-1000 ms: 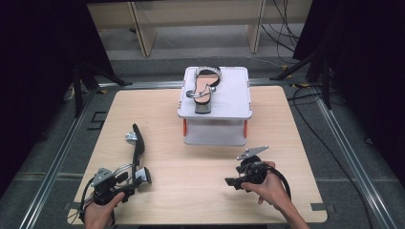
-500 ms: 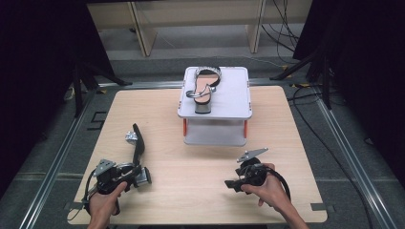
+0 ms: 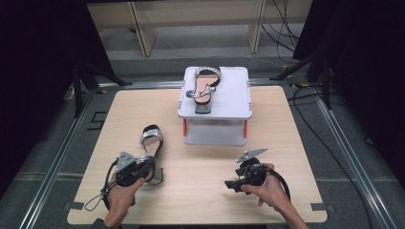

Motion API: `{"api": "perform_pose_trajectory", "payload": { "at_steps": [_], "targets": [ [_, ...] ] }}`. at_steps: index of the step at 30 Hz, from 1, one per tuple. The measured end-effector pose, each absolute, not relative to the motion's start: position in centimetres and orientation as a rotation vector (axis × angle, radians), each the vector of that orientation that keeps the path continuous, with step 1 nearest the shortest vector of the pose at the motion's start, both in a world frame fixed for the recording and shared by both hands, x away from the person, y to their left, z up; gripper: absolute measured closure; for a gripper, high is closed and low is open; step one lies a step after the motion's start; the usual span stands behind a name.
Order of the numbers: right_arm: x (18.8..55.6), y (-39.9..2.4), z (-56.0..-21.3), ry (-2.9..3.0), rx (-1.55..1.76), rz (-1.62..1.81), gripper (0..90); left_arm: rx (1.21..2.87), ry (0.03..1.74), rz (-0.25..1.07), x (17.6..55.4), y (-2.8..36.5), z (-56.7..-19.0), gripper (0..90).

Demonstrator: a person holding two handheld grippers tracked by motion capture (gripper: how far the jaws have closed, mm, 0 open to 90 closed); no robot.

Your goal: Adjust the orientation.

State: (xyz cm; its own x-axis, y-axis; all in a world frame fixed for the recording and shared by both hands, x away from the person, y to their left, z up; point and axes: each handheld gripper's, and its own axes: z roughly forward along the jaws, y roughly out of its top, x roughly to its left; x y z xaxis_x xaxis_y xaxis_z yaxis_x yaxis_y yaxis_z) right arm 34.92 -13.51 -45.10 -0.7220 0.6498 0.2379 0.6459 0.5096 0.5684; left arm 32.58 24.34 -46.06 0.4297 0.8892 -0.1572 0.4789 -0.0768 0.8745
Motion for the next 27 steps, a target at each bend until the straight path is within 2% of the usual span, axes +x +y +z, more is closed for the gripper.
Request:
{"api": "perform_pose_trajectory", "payload": {
  "at_steps": [7,10,12,13,15,16,17,23,27],
  "targets": [
    [35.1,-13.8,-45.2,2.714,1.143,1.045,33.7,1.815,1.099,0.454,32.1,19.5,-46.3,86.8],
    [34.8,-13.7,-45.0,2.721,1.228,0.987,33.6,1.829,1.071,0.434,31.7,18.5,-46.4,86.7],
    [35.1,-13.7,-45.3,2.734,1.123,1.031,33.6,1.864,1.053,0.405,31.4,17.9,-46.3,86.1],
    [35.0,-13.6,-45.3,2.729,1.140,1.027,33.6,1.855,1.041,0.380,31.3,17.6,-46.4,83.4],
    [34.9,-13.3,-45.5,2.720,1.149,1.037,33.3,1.930,1.002,0.373,31.0,17.2,-46.0,67.2],
    [34.9,-13.2,-45.4,2.739,1.137,1.027,33.4,1.942,1.002,0.380,30.7,17.2,-45.7,54.9],
    [34.9,-13.2,-45.4,2.739,1.137,1.027,33.4,1.937,1.003,0.371,30.2,17.3,-45.6,54.9],
    [34.7,-11.8,-45.0,2.739,1.127,1.087,34.3,1.924,1.002,0.367,26.7,19.8,-44.8,40.7],
    [34.7,-9.3,-44.5,2.771,1.030,1.093,35.7,1.905,1.040,0.385,25.3,22.3,-44.9,37.3]
  ]
}}
